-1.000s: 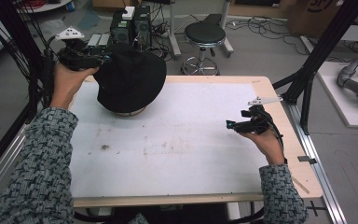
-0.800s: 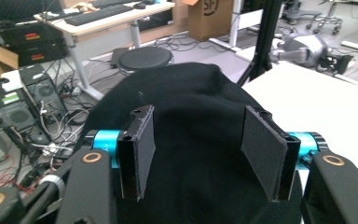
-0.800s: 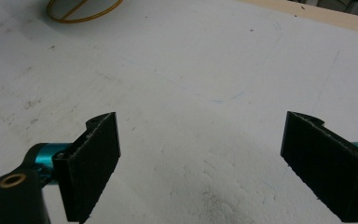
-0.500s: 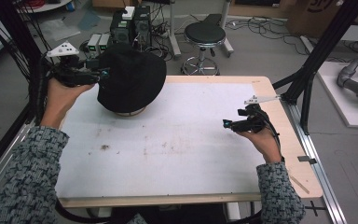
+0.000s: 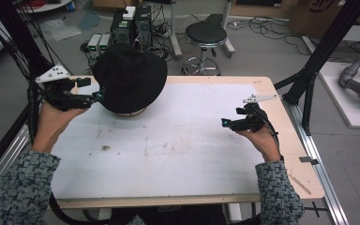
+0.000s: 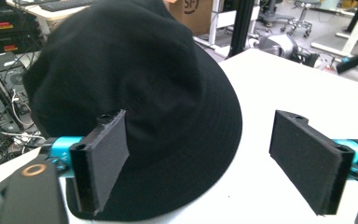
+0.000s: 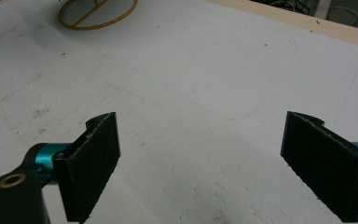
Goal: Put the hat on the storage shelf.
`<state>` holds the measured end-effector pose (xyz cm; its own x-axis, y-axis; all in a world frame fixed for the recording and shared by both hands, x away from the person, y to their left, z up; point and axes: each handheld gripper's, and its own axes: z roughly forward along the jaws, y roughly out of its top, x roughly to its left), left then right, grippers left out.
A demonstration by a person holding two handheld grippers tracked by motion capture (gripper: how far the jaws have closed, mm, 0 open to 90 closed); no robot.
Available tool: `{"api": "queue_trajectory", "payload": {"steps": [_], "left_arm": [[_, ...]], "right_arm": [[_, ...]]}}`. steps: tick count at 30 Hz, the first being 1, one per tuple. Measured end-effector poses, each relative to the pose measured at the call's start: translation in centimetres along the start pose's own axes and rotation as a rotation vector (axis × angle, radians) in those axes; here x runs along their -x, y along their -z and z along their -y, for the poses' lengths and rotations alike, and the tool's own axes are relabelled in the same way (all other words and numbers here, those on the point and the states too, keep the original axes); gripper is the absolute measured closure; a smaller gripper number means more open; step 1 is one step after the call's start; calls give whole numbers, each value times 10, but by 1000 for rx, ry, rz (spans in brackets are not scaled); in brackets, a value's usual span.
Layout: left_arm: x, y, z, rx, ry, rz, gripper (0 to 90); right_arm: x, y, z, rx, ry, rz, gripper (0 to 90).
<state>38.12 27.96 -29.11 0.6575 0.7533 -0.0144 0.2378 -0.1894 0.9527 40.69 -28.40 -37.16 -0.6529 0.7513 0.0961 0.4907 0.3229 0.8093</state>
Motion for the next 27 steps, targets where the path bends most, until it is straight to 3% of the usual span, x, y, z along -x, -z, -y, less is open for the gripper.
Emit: {"api": "queue_trajectory", "payload": {"steps": [13, 19, 27], "left_arm": [[39, 2, 33, 26, -43, 16, 170], [39, 2, 43, 21, -39, 5, 172], [38, 3, 44, 18, -40, -4, 172]], "right_arm": [[-5, 1, 0, -15, 10, 15, 115], [-7, 1, 0, -17, 14, 13, 115], [-7, 0, 0, -20, 20, 16, 116]]}}
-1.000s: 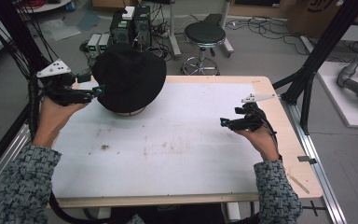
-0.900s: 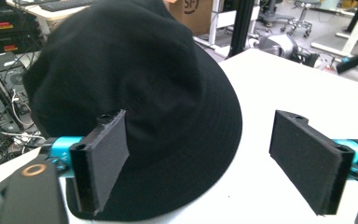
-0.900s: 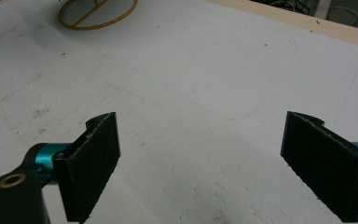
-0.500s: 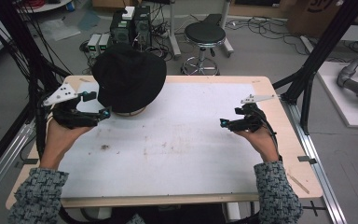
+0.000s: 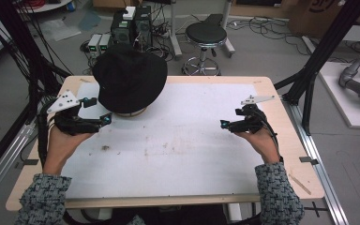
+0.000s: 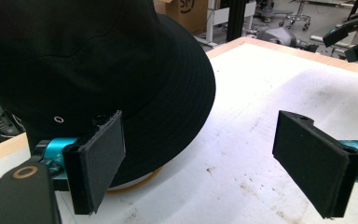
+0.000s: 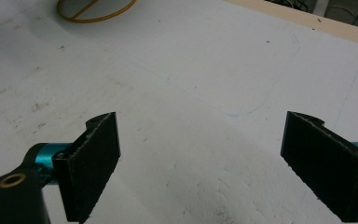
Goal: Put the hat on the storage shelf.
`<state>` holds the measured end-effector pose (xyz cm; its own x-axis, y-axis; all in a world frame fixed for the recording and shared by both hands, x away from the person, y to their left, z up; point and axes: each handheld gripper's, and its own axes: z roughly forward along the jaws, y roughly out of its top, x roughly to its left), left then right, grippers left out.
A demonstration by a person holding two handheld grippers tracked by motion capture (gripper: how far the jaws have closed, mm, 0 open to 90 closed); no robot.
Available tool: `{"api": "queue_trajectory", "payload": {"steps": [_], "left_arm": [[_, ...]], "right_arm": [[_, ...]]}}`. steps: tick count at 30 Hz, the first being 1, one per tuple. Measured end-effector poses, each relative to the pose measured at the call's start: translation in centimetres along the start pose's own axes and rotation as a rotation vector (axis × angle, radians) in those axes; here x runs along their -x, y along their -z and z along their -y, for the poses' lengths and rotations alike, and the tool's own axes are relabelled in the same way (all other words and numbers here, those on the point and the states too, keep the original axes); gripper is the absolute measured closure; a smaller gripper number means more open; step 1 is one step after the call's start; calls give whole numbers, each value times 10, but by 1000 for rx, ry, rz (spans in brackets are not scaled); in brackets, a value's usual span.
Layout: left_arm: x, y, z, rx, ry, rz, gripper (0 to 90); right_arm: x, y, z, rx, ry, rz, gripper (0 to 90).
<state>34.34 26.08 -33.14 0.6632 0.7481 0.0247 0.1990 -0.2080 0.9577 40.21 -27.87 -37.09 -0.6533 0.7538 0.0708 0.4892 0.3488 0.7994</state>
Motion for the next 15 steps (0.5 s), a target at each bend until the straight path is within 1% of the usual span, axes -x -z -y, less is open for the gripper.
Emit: {"api": "queue_trajectory", "payload": {"steps": [4, 15], "left_arm": [[0, 0, 0, -2, -1, -8, 172], [-1, -1, 2, -5, 3, -8, 172]], "right_arm": [[0, 0, 0, 1, 0, -1, 116], [-1, 0, 0, -1, 1, -2, 116]]}}
